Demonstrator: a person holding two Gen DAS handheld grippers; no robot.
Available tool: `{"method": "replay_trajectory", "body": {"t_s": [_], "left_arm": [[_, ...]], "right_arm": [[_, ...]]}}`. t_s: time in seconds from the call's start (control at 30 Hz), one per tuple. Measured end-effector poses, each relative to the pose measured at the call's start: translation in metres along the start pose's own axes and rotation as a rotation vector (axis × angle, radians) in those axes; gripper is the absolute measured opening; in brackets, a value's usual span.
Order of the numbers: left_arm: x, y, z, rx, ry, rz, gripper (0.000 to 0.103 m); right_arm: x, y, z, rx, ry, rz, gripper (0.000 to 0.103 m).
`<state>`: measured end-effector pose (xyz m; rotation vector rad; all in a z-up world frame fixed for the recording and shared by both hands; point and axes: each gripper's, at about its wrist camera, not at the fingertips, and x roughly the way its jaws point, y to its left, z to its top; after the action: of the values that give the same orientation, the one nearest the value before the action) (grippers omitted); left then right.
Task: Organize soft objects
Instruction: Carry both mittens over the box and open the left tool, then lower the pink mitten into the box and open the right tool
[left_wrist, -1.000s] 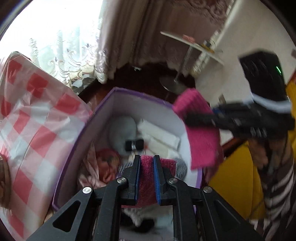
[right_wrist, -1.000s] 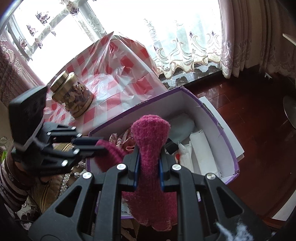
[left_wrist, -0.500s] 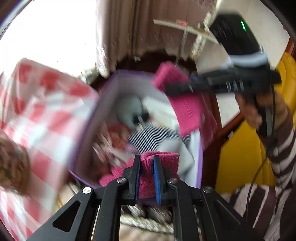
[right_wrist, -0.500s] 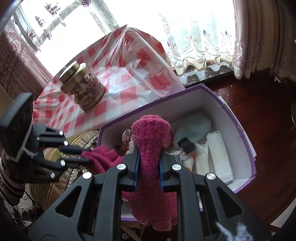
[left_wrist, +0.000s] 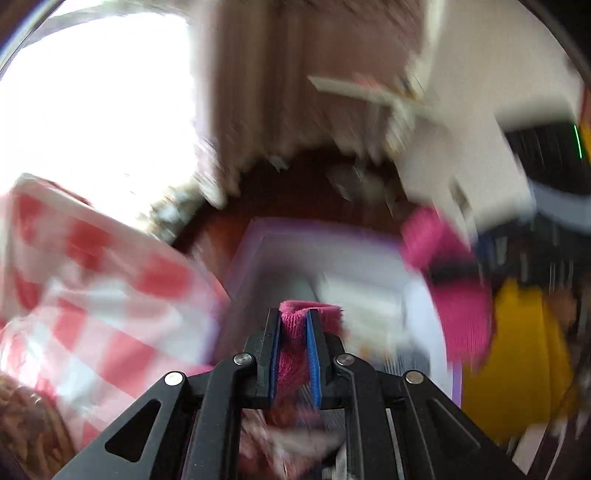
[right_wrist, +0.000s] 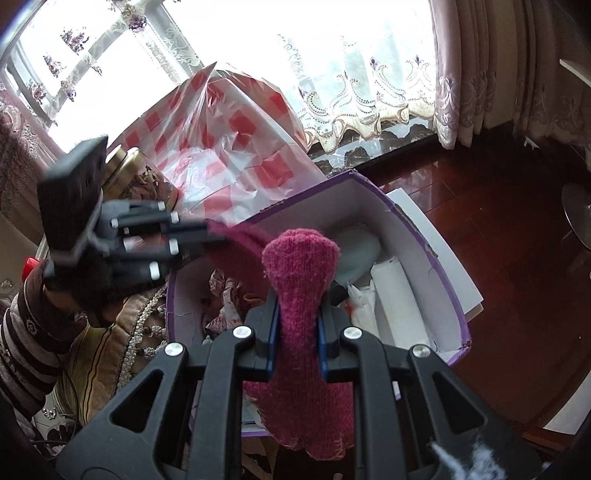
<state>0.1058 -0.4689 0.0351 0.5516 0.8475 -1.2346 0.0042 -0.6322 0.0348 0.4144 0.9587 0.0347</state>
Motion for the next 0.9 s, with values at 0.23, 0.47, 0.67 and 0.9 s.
{"method": "replay_trajectory", "body": {"t_s": [0.23,0.47,0.67,0.9], "left_arm": [[0.005,-0.045,-0.043,0.216,0.233,-0.130,0.017],[-0.011,-0.056,-0.075,0.195,0.370,-0.271,0.039],[-0.058,-0.032,-0.097,-0.020,0.234,-0.313,0.054],[-0.118,0.016,-0.131,-0.436,-0.010,-0.198,0.058]], "right_arm": [[0.020,0.014,-0.002,-0.042,0.054,0.037,0.020],[0.045,0.043,0.001,-0.160,0.129,0.055,0.020],[0.064,0.085,0.011,-0.455,0.199,-0.003,0.020],[0.107,0.117,0.021,-0.733,0.309,-0.030,0.020]]}}
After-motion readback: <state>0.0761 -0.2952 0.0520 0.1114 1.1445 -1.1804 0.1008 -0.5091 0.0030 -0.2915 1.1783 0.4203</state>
